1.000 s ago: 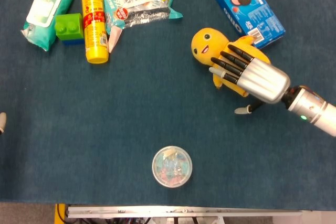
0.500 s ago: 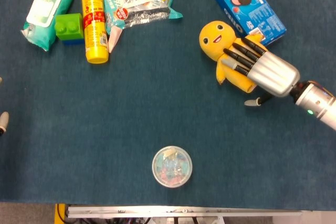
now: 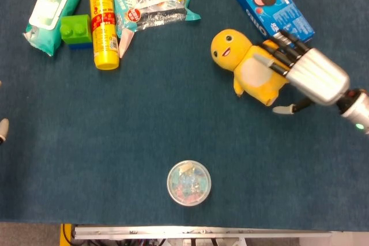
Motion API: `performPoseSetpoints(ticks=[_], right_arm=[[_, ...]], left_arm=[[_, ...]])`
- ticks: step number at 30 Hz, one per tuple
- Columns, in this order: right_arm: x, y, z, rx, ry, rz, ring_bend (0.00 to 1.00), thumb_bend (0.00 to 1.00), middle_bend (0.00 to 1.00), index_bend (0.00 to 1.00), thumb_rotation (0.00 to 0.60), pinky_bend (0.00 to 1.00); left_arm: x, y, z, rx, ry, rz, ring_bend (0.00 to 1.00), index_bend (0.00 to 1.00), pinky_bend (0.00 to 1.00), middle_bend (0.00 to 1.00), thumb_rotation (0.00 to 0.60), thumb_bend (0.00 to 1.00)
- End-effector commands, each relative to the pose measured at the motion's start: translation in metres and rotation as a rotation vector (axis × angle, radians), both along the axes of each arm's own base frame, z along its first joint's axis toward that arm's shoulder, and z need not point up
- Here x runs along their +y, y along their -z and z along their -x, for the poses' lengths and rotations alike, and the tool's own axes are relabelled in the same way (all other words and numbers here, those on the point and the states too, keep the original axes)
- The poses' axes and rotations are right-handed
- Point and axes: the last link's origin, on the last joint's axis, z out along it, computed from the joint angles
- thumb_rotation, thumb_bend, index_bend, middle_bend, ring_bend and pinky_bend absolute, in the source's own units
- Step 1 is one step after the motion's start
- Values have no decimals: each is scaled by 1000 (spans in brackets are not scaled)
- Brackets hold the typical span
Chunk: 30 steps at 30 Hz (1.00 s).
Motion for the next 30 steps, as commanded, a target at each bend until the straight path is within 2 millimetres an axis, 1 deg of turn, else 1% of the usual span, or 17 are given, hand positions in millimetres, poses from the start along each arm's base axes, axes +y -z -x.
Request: performPoseSetpoints(ticks=[1, 3, 4, 5, 6, 7, 10, 13, 16, 20, 23, 26, 30], right_arm=[[8, -44, 12, -29, 130, 86, 0, 0, 0, 0, 285, 0], [12, -52, 15, -30, 157, 104, 0, 0, 0, 0, 352, 0], [14, -56, 17, -33, 174, 117, 0, 0, 0, 0, 417, 0], [19, -65, 23, -42, 212, 138, 0, 0, 0, 0, 471, 0], [25, -78, 35, -48, 280, 175, 0, 0, 0, 0, 514, 0], [32, -88, 42, -52, 320, 198, 0, 0, 0, 0, 547, 0], [47, -107, 56, -56, 406, 252, 0, 0, 1, 0, 592, 0], [63, -122, 68, -83, 470, 306, 0, 0, 14, 0, 600, 0], [79, -133, 80, -127, 513, 349, 0, 0, 27, 0, 600, 0], [99, -144, 95, -151, 574, 396, 0, 0, 45, 0, 600, 2], [114, -150, 101, -165, 606, 420, 0, 0, 45, 0, 600, 3], [123, -154, 107, -179, 630, 432, 0, 0, 45, 0, 600, 3], [125, -154, 110, -184, 642, 426, 0, 0, 45, 0, 600, 6]], left_arm=[[0, -1, -1, -2, 6, -5, 207, 205, 163, 241, 600, 330], [0, -1, -1, -2, 8, -7, 207, 205, 163, 241, 600, 331], [0, -2, -1, -1, 9, -7, 207, 205, 163, 241, 600, 331], [1, -2, -1, -1, 11, -7, 207, 205, 163, 241, 600, 331], [2, -2, -2, 2, 19, -7, 207, 205, 163, 241, 600, 330], [3, -2, -4, 4, 27, -9, 207, 205, 163, 241, 600, 331], [5, -1, -7, 6, 53, -19, 207, 205, 163, 241, 600, 330], [7, 0, -9, 4, 70, -24, 208, 205, 163, 241, 600, 331], [8, 2, -11, 2, 76, -20, 207, 205, 163, 241, 600, 330], [7, 4, -15, 4, 87, -14, 207, 205, 163, 241, 600, 330], [5, 5, -18, 5, 93, -9, 207, 205, 163, 241, 600, 330], [4, 7, -21, 5, 97, -3, 207, 206, 163, 241, 600, 330], [6, 9, -23, 7, 103, 7, 207, 206, 163, 241, 600, 330]])
